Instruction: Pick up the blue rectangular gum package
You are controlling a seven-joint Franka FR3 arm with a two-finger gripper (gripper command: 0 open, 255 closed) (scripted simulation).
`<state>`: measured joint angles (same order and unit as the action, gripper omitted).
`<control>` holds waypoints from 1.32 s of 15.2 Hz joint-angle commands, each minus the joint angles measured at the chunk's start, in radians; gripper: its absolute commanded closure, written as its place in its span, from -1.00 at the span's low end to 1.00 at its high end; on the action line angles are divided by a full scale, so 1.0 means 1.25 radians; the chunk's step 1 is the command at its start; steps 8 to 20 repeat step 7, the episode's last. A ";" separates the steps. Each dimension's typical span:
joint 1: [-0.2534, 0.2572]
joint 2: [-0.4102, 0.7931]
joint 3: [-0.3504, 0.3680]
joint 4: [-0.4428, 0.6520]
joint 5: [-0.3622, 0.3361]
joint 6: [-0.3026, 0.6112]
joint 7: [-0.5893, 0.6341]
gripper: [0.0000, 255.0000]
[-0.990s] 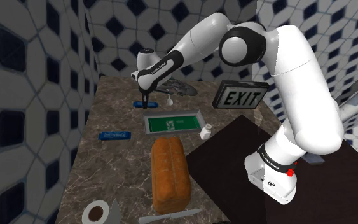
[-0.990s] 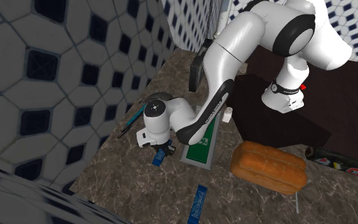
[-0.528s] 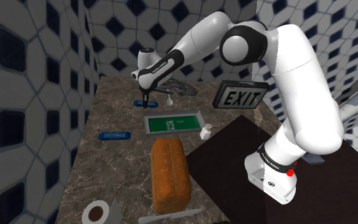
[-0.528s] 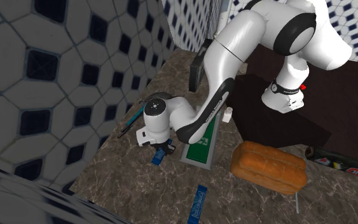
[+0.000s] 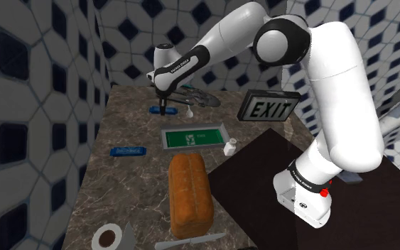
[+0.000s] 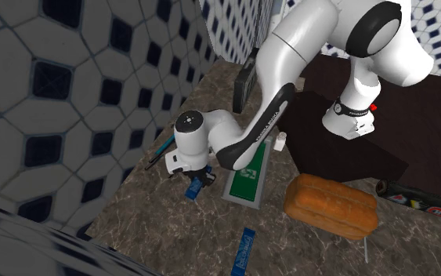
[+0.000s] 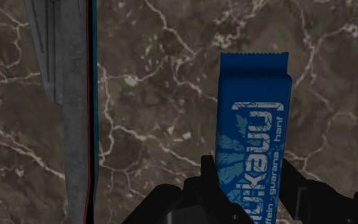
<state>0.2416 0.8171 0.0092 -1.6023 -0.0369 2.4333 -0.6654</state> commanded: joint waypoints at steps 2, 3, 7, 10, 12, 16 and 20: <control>0.000 -0.027 0.001 -0.009 0.000 -0.018 -0.001 1.00; 0.000 -0.035 0.001 -0.012 0.001 -0.024 -0.001 1.00; -0.001 -0.052 0.001 -0.015 0.001 -0.037 -0.001 1.00; -0.001 -0.052 0.001 -0.015 0.001 -0.037 -0.001 1.00; -0.001 -0.052 0.001 -0.015 0.001 -0.037 -0.001 1.00; -0.001 -0.052 0.001 -0.015 0.001 -0.037 -0.001 1.00; -0.001 -0.052 0.001 -0.015 0.001 -0.037 -0.001 1.00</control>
